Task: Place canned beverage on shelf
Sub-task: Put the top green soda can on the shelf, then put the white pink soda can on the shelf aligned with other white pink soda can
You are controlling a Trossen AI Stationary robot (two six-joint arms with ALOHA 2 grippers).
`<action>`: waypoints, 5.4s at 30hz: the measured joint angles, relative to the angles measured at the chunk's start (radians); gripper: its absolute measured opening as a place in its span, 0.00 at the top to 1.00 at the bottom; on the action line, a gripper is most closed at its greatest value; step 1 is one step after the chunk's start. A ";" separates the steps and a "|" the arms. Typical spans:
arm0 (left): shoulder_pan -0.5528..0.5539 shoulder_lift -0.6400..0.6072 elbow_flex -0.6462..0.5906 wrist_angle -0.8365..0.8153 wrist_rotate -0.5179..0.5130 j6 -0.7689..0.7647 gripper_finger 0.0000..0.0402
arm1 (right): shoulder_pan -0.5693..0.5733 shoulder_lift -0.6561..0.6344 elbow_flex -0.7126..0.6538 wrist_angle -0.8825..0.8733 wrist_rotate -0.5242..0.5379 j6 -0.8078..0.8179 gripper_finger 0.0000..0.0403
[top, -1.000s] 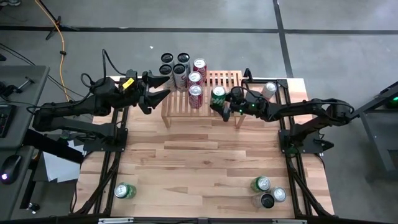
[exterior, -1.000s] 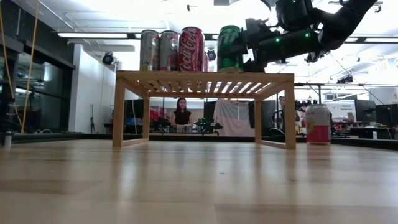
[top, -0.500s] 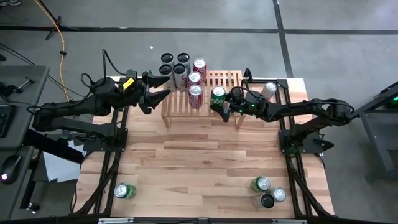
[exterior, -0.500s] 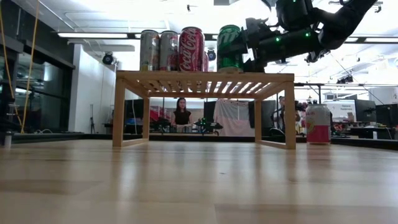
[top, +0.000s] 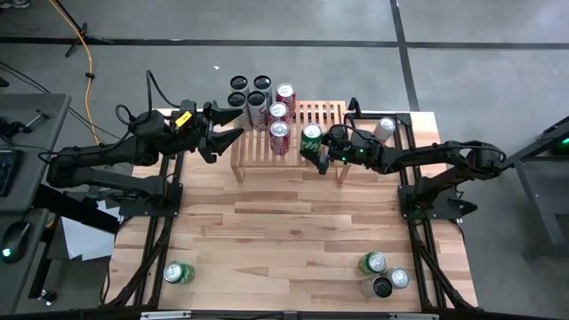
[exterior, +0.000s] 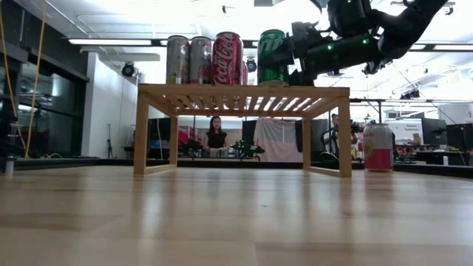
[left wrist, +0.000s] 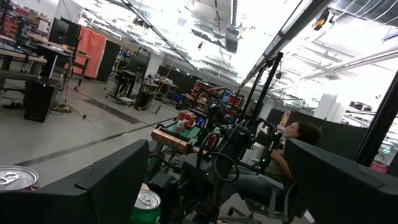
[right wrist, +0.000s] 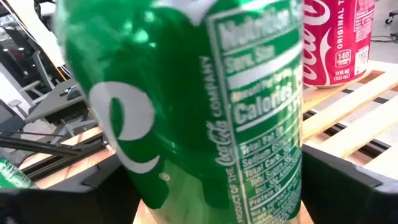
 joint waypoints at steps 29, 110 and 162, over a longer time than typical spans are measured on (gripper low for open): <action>0.000 0.000 0.000 0.001 0.000 0.000 0.09 | -0.002 -0.303 0.001 -0.437 -0.015 -0.158 0.03; 0.000 -0.035 0.000 -0.003 -0.026 0.080 0.09 | 0.060 -0.223 0.000 -0.320 0.000 0.116 1.00; 0.000 -0.115 0.000 -0.120 -0.025 0.087 0.09 | 0.207 -0.363 0.661 -1.352 -0.257 0.196 0.08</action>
